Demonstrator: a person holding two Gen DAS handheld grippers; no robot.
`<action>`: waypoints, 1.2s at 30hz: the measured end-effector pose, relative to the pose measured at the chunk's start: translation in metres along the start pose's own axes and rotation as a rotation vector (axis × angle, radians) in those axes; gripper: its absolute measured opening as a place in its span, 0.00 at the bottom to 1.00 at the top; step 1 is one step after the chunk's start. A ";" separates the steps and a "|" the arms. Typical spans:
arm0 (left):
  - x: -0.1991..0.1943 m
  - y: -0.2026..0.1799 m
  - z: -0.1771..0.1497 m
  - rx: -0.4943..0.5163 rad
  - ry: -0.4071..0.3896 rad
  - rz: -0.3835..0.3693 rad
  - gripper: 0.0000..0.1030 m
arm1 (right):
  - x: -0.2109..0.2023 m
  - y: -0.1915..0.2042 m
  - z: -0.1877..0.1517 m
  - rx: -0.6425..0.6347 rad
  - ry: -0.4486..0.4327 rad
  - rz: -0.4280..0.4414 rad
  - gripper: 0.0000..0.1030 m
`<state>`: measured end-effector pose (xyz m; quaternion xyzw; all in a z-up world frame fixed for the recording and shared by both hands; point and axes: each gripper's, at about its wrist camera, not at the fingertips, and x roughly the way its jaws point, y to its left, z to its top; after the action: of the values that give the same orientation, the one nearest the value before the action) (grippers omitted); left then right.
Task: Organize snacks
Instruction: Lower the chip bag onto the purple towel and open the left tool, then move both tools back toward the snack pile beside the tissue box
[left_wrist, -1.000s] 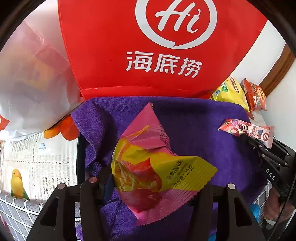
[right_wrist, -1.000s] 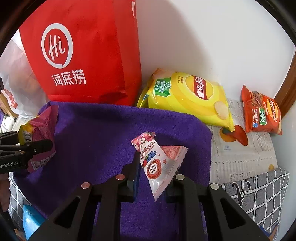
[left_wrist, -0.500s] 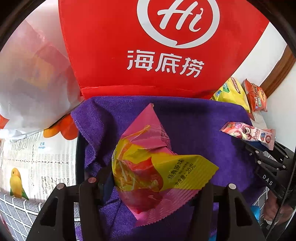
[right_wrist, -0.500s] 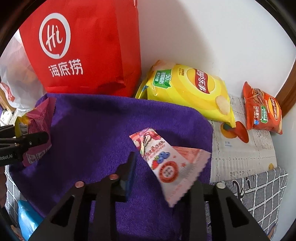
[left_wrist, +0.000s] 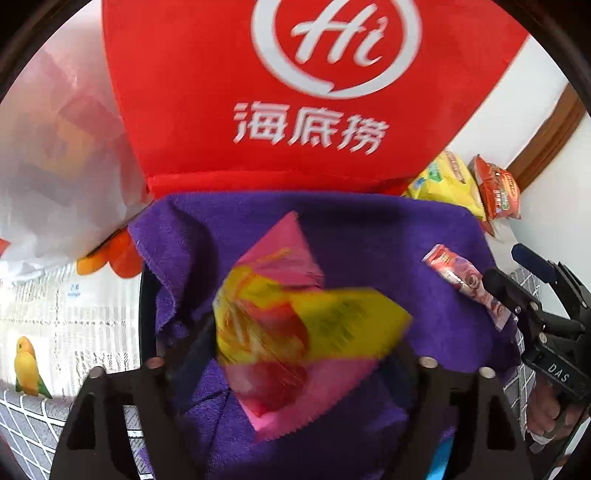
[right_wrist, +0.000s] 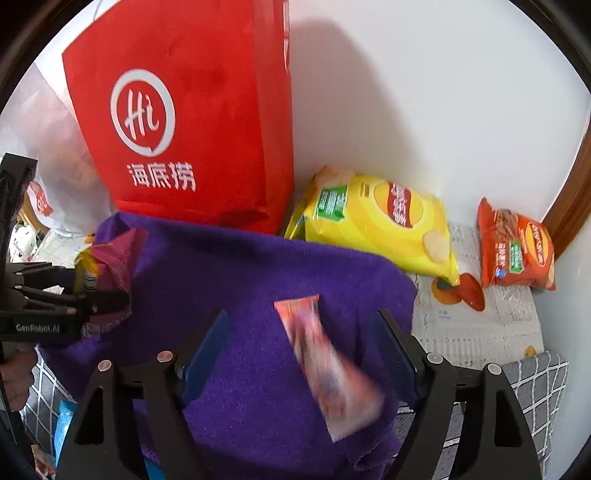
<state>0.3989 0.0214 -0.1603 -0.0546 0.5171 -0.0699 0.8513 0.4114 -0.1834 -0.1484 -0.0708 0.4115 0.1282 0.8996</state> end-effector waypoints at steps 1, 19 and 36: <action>-0.003 -0.005 0.000 0.014 -0.015 0.009 0.83 | -0.003 -0.001 0.000 0.002 -0.011 -0.004 0.78; -0.070 -0.024 -0.004 0.071 -0.112 -0.046 0.89 | -0.040 0.002 0.006 0.105 -0.035 -0.025 0.81; -0.149 -0.052 -0.031 0.090 -0.203 -0.046 0.89 | -0.128 -0.012 -0.035 0.200 -0.010 -0.141 0.81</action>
<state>0.3006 -0.0042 -0.0359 -0.0351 0.4231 -0.1068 0.8991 0.3091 -0.2247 -0.0733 -0.0089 0.4116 0.0235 0.9110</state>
